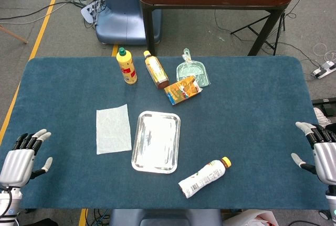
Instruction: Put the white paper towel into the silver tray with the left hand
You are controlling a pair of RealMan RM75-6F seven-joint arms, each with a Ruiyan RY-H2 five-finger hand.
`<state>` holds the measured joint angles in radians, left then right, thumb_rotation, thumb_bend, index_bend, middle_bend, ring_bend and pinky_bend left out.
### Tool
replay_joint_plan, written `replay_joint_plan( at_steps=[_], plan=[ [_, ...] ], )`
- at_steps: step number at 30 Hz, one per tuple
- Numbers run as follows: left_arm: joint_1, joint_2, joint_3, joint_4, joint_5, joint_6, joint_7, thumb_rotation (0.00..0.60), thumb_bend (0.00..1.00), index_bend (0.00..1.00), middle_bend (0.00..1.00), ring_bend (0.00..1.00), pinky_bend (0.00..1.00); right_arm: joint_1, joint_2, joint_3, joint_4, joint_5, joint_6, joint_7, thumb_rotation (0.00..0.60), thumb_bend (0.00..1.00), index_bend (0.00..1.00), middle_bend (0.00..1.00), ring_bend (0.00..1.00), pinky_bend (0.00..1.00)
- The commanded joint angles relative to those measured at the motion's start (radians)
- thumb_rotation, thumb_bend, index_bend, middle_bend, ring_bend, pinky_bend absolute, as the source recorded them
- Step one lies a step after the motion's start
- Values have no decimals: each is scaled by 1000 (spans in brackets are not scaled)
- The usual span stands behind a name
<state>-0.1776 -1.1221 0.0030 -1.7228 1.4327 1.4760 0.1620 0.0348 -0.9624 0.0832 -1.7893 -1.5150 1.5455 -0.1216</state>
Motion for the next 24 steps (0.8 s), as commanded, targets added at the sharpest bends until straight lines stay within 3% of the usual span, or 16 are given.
replay_joint_plan(
  at_steps=[1, 10, 24],
  plan=[
    [-37, -26, -15, 34, 34, -44, -35, 600, 316, 298, 146, 153, 71, 3, 7, 4, -7, 0, 1, -5, 600, 185, 202, 234, 178, 280],
    [-132, -136, -32, 136, 56, -188, -49, 600, 316, 337, 146, 149, 72, 2, 13, 4, -13, 4, 2, -9, 600, 184, 202, 234, 178, 280],
    [-202, -335, -29, 407, 102, -248, -95, 600, 196, 412, 190, 158, 71, -3, 9, -2, -12, 17, -5, -12, 600, 185, 202, 234, 178, 280]
  ],
)
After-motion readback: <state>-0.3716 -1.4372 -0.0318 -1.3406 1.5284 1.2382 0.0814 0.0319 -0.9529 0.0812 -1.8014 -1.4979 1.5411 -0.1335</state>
